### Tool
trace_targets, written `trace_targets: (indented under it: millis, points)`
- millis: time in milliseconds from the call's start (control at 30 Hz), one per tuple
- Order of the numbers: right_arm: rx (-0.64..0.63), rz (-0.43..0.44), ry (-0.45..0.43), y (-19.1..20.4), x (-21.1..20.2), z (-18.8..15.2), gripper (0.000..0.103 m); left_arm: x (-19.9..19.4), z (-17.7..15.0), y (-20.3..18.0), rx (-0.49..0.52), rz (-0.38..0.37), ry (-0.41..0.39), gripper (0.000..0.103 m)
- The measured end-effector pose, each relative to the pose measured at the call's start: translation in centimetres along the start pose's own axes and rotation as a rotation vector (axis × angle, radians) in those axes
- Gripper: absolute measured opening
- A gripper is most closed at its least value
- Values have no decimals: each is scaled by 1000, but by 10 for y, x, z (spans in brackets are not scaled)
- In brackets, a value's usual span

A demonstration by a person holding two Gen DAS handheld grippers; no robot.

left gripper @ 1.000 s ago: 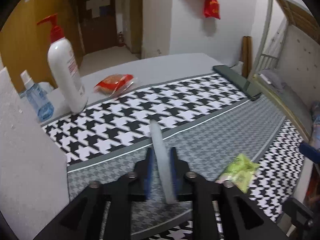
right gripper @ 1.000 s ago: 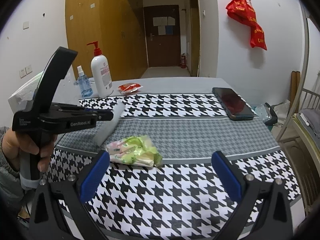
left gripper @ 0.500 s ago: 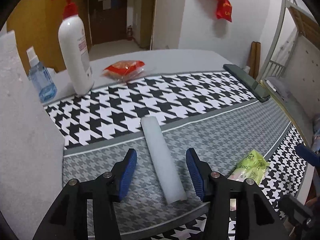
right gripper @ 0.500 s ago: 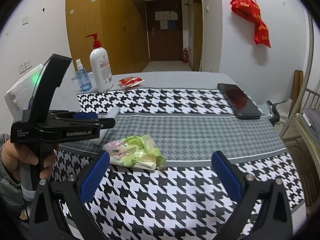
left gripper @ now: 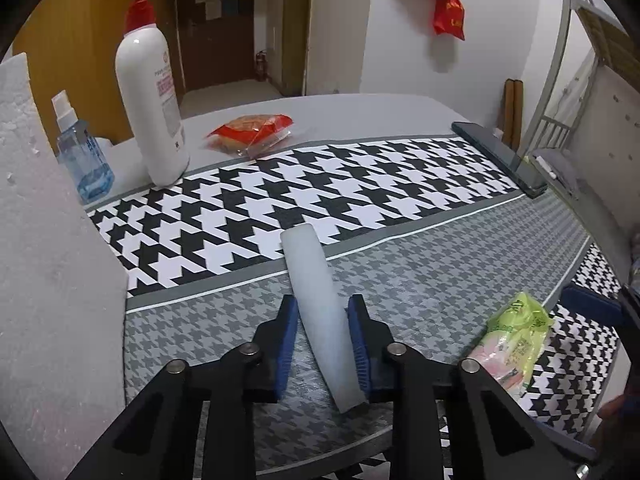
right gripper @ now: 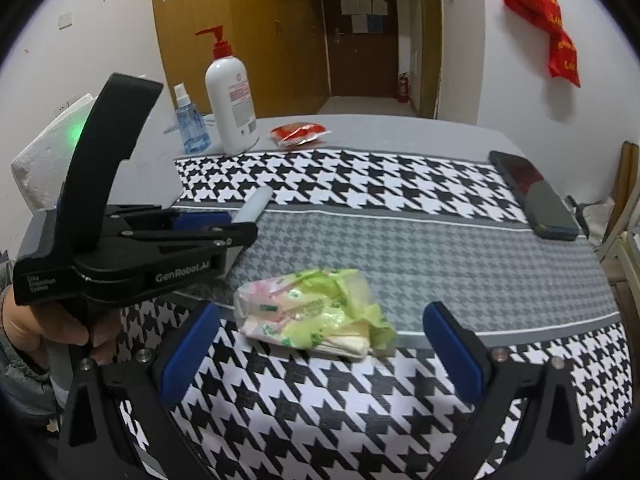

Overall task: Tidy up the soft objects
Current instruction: 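Close the left tool on the white foam roll and lift it, then close the right tool on the green packet and lift it while the left tool holds the roll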

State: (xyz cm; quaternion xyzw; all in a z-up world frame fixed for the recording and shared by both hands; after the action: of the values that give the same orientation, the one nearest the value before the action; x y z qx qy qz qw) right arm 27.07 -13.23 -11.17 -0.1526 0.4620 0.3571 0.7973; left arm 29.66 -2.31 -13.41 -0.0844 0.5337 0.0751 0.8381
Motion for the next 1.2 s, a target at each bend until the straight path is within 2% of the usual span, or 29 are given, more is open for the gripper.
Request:
trace_targets:
  millis: [400,533,633,767,833,1033,1100,1200]
  points:
    - [-28,-34,44,6,11,5,103,0,-1,1,-7,-9,-8,27]
    - [-26,-20,79,6,17,6,94,0,-1,0,-6,-6,-8,27]
    - [-21,-23,102,5,21,6,84,0,-1,1,-10,-8,-8,27]
    - [-5,-24,122,3,25,6,81,0,-1,0,-9,-3,-8,27]
    - [-2,-29,116,3,24,6,77,0,-1,0,-9,-2,-8,27]
    - [-6,-53,99,4,20,6,74,-2,-1,-1,-10,-14,-17,24]
    - [-3,-82,78,4,15,5,74,-7,-1,-2,-10,-26,-39,22]
    - [14,-78,63,1,7,2,74,-18,-3,-6,12,-32,-93,22]
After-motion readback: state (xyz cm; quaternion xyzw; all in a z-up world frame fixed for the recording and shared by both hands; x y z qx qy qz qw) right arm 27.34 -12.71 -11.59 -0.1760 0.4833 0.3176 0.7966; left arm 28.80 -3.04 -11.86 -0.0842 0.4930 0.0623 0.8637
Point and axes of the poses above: each gripper's, at about its wrist camera, not at the fingertips, and x roughly the way its jaws point, y to its left, z to its top, the point moved 3 cm from there along x, roughly the way its jaws point, and after that the axes turned 15 degrees about y, right-handed, at the moved point
